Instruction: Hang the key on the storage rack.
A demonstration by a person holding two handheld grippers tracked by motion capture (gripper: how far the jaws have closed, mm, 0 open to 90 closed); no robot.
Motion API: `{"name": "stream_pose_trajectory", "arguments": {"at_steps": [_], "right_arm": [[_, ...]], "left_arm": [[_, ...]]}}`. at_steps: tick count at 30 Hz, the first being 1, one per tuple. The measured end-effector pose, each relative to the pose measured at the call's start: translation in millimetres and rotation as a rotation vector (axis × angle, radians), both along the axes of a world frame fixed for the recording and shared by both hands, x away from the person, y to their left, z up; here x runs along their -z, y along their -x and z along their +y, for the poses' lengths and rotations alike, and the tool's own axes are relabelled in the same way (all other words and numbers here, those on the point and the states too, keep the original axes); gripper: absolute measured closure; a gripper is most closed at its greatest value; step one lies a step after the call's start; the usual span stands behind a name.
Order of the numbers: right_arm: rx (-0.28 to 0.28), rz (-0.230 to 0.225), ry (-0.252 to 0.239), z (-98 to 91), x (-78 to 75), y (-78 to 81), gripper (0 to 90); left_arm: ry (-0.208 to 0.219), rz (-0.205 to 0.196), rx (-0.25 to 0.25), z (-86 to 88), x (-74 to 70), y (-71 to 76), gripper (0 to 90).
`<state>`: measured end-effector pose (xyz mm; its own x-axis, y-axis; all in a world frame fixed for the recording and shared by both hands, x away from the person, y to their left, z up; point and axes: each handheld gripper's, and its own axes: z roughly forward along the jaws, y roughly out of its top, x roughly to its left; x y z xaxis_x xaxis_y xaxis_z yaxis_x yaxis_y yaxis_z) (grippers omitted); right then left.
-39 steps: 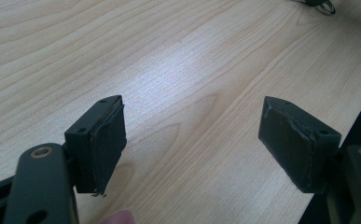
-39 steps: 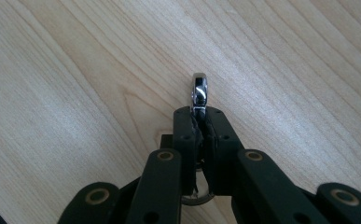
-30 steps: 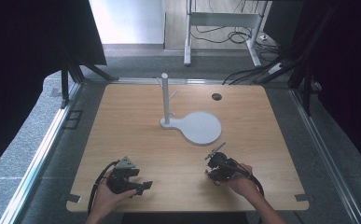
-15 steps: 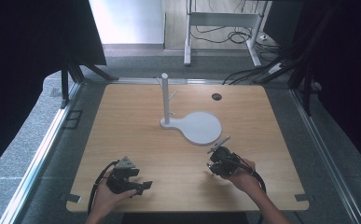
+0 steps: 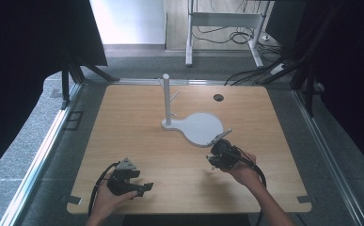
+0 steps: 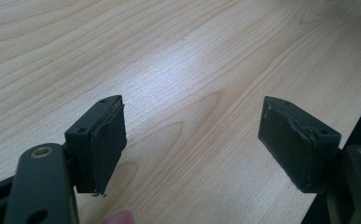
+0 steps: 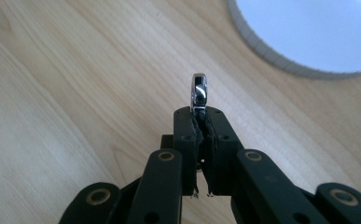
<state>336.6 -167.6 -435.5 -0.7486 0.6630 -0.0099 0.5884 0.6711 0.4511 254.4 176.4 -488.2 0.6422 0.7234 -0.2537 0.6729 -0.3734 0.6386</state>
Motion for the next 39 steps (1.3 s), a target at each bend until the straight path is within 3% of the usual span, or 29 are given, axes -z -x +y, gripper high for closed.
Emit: {"name": "stream_pose_trajectory", "arguments": {"at_steps": [8, 26, 39], "right_arm": [[-0.002, -0.032, -0.019, 4.2, -7.2, -10.8, 84.2], [0.022, -0.042, -0.056, 12.6, -12.7, -38.1, 84.3], [0.056, -0.038, -0.055, 15.1, -17.3, -57.8, 84.3]], "left_arm": [[0.000, -0.004, -0.001, -0.2, -1.3, 0.8, 23.7], [0.000, 0.001, -0.006, 1.9, -0.2, -0.4, 23.7], [0.002, 0.001, -0.003, 2.0, -0.6, -0.1, 23.7]]}}
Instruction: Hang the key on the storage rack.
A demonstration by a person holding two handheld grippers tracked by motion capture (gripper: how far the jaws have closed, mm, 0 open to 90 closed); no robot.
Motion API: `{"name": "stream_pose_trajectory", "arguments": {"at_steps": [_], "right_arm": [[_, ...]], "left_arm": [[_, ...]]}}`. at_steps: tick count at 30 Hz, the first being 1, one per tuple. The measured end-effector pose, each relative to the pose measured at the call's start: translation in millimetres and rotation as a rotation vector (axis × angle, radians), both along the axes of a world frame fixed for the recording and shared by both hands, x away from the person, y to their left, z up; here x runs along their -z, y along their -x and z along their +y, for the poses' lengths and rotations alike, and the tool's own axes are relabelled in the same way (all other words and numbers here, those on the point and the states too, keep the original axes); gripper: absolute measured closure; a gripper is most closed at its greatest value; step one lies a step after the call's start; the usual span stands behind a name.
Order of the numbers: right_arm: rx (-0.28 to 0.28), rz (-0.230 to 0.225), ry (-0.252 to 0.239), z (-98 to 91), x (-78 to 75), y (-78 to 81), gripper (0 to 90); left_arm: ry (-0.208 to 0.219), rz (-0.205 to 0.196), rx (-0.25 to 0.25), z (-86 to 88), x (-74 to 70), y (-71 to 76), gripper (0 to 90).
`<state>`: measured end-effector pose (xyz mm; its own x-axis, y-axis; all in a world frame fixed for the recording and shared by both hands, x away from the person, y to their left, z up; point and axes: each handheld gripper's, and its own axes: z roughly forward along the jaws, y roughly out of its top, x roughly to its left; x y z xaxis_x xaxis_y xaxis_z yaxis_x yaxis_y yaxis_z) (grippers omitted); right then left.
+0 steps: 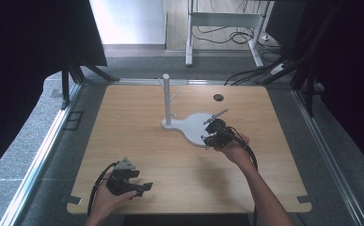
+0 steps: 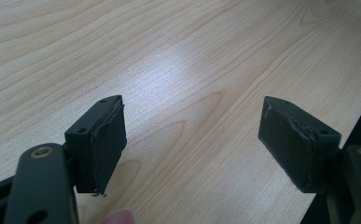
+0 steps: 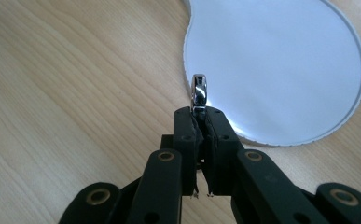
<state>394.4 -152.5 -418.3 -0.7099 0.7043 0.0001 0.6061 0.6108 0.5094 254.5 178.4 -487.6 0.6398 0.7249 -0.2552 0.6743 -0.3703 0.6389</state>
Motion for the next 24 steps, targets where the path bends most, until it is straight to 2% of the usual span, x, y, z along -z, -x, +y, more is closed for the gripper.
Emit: {"name": "stream_pose_trajectory", "arguments": {"at_steps": [8, 12, 24], "right_arm": [[0.016, -0.007, -0.012, 3.3, -4.0, -8.2, 84.3], [0.019, 0.011, -0.004, 7.3, -6.6, -16.0, 84.2], [0.029, 0.020, -0.011, 16.8, -10.9, -30.5, 84.2]], "left_arm": [[-0.002, 0.003, 0.000, 0.1, 0.1, -0.2, 23.7], [-0.001, 0.002, 0.001, 0.1, 0.0, -0.2, 23.7], [0.004, 0.000, -0.001, 2.7, -1.3, -0.2, 23.7]]}}
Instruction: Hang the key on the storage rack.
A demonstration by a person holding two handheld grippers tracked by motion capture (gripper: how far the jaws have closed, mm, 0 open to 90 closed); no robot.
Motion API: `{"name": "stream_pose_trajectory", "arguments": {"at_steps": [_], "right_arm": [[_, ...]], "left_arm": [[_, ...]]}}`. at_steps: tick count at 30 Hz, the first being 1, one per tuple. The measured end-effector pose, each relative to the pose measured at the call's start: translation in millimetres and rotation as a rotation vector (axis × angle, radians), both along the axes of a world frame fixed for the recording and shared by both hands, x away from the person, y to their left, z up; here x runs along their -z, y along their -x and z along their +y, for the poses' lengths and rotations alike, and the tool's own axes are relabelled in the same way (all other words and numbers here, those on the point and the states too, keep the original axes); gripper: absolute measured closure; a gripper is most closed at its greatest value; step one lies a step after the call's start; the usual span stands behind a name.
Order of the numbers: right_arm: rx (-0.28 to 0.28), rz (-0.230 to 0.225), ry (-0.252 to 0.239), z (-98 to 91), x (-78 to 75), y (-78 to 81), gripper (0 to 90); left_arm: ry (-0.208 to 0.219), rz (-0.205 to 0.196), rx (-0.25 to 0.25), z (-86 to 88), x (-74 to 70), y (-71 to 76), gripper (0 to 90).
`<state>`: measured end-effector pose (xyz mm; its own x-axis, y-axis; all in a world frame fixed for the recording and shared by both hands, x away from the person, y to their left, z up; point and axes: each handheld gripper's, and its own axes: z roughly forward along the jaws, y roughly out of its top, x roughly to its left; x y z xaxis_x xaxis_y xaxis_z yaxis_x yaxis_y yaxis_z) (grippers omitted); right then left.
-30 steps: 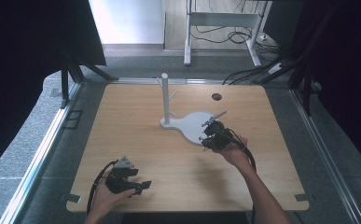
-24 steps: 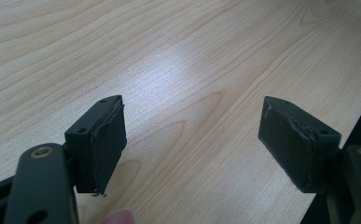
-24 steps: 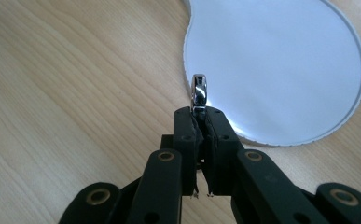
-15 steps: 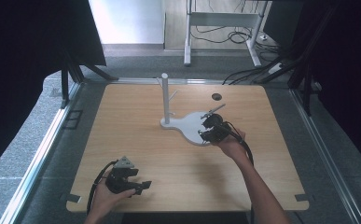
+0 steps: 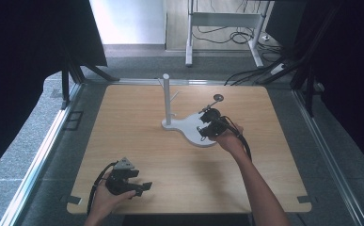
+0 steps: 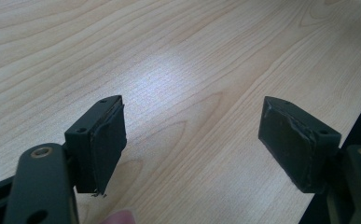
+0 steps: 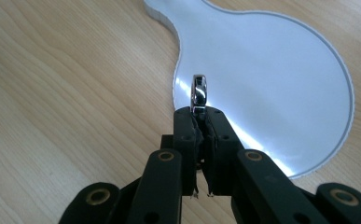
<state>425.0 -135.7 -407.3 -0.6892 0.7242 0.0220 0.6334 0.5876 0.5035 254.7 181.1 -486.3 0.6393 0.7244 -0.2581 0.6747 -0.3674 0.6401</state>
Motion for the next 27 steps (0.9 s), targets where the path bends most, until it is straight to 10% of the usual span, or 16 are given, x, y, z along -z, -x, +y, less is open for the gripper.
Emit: {"name": "stream_pose_trajectory", "arguments": {"at_steps": [27], "right_arm": [[0.019, -0.010, -0.029, 11.7, -21.7, -26.9, 84.2]], "left_arm": [[0.010, 0.000, 0.004, 0.2, -1.0, 0.5, 23.7]]}}
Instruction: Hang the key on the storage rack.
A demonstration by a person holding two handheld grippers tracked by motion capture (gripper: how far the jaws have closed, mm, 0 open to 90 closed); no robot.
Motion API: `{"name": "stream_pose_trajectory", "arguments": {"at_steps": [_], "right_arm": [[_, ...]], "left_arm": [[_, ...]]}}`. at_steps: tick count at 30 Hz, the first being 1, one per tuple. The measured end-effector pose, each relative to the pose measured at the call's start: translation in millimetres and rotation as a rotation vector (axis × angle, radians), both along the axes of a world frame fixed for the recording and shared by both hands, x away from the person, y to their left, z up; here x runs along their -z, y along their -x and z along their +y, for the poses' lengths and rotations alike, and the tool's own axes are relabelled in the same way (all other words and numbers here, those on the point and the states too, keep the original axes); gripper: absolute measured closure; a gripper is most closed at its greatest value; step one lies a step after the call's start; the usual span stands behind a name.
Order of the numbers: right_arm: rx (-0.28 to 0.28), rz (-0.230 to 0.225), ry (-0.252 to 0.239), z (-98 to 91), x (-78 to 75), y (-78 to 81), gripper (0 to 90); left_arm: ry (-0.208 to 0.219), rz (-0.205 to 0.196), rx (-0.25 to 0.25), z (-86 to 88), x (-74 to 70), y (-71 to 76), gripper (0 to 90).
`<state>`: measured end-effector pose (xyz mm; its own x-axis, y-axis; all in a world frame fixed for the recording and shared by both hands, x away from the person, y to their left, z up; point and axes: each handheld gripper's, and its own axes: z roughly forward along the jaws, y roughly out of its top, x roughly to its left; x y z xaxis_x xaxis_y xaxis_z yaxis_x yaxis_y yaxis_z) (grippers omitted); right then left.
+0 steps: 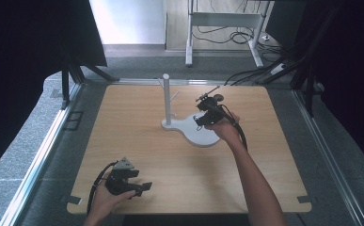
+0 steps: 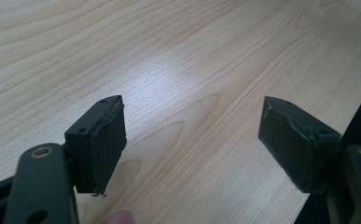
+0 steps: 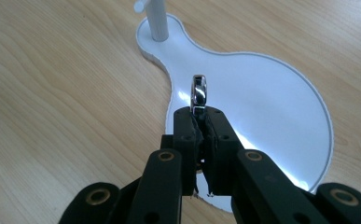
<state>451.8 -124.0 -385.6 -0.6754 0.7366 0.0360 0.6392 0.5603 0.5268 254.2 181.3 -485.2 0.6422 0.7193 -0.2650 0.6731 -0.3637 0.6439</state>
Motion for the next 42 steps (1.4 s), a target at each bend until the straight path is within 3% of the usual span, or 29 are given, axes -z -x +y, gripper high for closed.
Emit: {"name": "stream_pose_trajectory", "arguments": {"at_steps": [23, 42], "right_arm": [[0.009, 0.001, 0.004, 13.8, -2.4, -21.4, 84.2], [0.002, -0.004, 0.030, 37.6, -6.1, -36.5, 84.2]], "left_arm": [[0.002, 0.001, 0.002, 0.9, -0.4, -0.2, 23.7], [0.010, -0.004, -0.005, 3.1, -2.1, 0.4, 23.7]]}}
